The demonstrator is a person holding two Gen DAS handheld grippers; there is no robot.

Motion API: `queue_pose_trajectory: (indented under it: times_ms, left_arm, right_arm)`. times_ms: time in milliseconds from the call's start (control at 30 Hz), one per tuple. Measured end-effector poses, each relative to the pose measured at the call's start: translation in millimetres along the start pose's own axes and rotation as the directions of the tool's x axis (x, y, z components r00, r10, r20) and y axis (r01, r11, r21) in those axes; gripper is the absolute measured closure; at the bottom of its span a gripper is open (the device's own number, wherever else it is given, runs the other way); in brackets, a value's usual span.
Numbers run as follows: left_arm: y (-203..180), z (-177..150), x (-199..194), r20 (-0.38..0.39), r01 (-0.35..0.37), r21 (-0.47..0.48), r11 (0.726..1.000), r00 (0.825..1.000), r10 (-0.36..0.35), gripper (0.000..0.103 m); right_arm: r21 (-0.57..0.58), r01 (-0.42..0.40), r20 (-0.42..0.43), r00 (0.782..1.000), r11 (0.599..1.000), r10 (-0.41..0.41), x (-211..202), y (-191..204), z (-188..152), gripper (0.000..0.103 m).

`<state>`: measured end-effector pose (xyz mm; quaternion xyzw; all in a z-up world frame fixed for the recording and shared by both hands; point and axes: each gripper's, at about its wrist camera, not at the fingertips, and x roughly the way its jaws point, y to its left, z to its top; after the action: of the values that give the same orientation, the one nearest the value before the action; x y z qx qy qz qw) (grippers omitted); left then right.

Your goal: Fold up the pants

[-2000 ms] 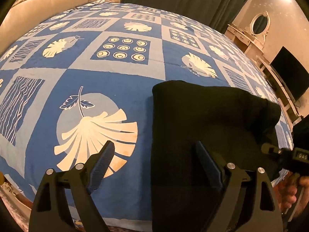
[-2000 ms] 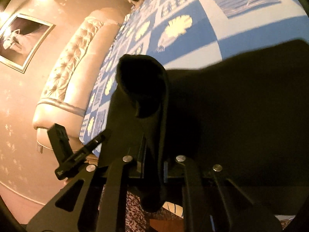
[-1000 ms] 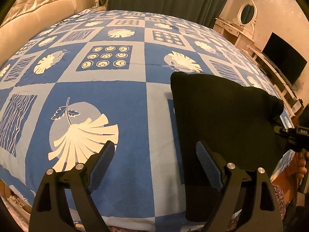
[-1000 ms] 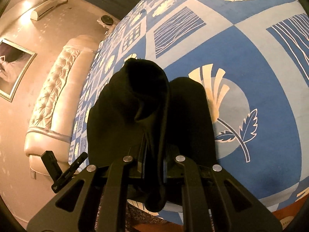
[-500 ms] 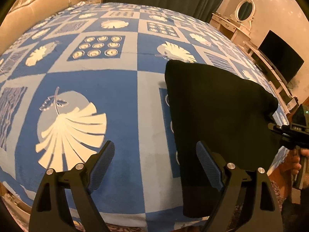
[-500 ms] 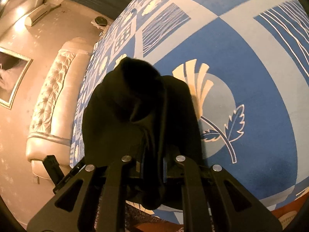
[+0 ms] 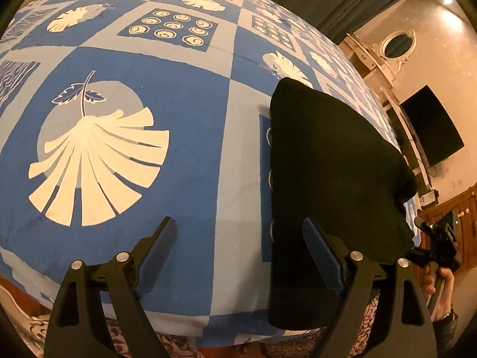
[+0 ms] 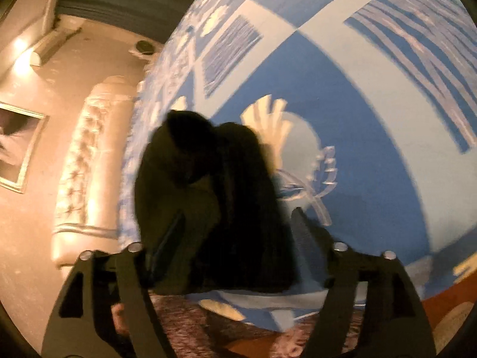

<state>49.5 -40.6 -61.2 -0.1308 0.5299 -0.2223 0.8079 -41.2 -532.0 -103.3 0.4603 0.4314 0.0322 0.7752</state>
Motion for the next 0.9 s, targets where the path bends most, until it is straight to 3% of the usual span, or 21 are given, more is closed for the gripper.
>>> queue_pose_trajectory:
  times_ms: [67,167,300,400,467,600,633,800,900]
  left_arm:
    - [0.0,-2.3,-0.8,-0.001,0.006,0.001,1.000,1.000,-0.006,0.018]
    - [4.5,-7.1,-2.3,-0.002,0.037,-0.022,0.999,0.999,-0.037,0.018]
    - [5.7,-15.8,-4.6,-0.019,0.092,-0.045,0.995,0.996,-0.092,0.018]
    - [5.1,-20.5,-6.9,-0.031,0.137,-0.059,0.989,0.990,-0.139,0.018]
    - [8.1,-21.7,-5.9,-0.031,0.200,-0.104,0.974,0.978,-0.204,0.018]
    - [3.5,-25.4,2.3,-0.052,0.323,-0.186,0.928,0.940,-0.338,0.018]
    - [1.0,-25.5,4.1,-0.057,0.338,-0.184,0.923,0.934,-0.353,0.018]
    - [-7.2,-32.3,12.4,-0.055,0.354,-0.183,0.917,0.928,-0.369,0.018]
    - [-12.0,-34.4,12.7,-0.056,0.337,-0.154,0.929,0.935,-0.349,0.018]
  right_arm:
    - [0.007,-0.001,-0.009,1.000,1.000,0.001,-0.3,-4.9,-0.6,0.029]
    - [0.083,-0.080,-0.052,0.995,0.993,0.084,4.9,-20.5,-7.0,0.026]
    - [0.135,-0.179,-0.124,0.973,0.974,0.196,21.9,-27.1,-15.1,0.025]
    - [0.113,-0.208,-0.136,0.965,0.972,0.222,27.8,-22.0,-16.6,0.016]
    - [0.093,-0.209,-0.144,0.965,0.973,0.221,32.4,-18.5,-16.3,0.016]
    - [0.090,-0.212,-0.150,0.963,0.973,0.224,35.5,-17.7,-16.3,0.016]
    - [0.075,-0.202,-0.156,0.965,0.977,0.212,35.5,-15.5,-16.3,0.019]
    - [0.042,-0.143,-0.171,0.974,0.989,0.149,36.3,-19.5,-13.1,0.061]
    - [0.057,-0.156,-0.180,0.970,0.986,0.164,35.9,-26.5,-11.8,0.068]
